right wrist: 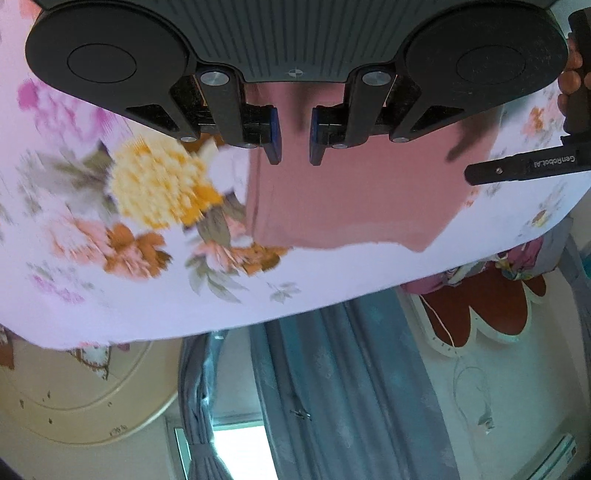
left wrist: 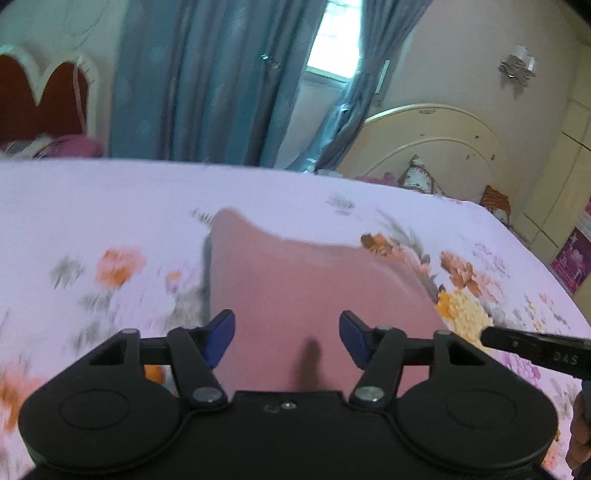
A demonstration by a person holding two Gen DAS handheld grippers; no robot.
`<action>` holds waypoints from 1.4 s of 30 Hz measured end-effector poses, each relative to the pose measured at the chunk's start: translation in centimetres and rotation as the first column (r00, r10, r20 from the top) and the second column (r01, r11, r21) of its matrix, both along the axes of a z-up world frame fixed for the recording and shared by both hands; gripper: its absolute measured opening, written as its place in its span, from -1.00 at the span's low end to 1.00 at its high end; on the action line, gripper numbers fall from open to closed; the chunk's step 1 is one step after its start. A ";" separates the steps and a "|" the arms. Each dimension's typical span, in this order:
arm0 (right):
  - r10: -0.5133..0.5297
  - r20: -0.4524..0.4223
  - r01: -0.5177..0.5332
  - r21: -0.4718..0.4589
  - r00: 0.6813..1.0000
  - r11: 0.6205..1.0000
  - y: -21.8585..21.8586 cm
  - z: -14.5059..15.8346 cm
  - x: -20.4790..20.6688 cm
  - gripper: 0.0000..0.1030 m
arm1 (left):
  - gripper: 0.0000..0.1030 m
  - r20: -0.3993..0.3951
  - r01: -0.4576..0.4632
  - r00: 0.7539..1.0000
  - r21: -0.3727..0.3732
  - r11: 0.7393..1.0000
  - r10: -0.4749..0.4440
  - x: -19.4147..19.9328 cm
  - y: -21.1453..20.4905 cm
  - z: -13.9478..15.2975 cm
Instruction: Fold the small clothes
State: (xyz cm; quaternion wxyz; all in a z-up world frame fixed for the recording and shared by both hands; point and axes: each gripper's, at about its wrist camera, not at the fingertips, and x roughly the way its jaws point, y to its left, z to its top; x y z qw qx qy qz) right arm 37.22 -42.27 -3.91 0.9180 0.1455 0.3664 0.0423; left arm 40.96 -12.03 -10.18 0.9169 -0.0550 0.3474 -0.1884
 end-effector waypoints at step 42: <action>-0.002 -0.069 0.001 -0.021 0.998 1.000 -1.7 -3.3 4.6 0.18 | 0.60 -0.044 0.006 0.999 0.145 0.989 0.001 2.0 -0.9 -1.3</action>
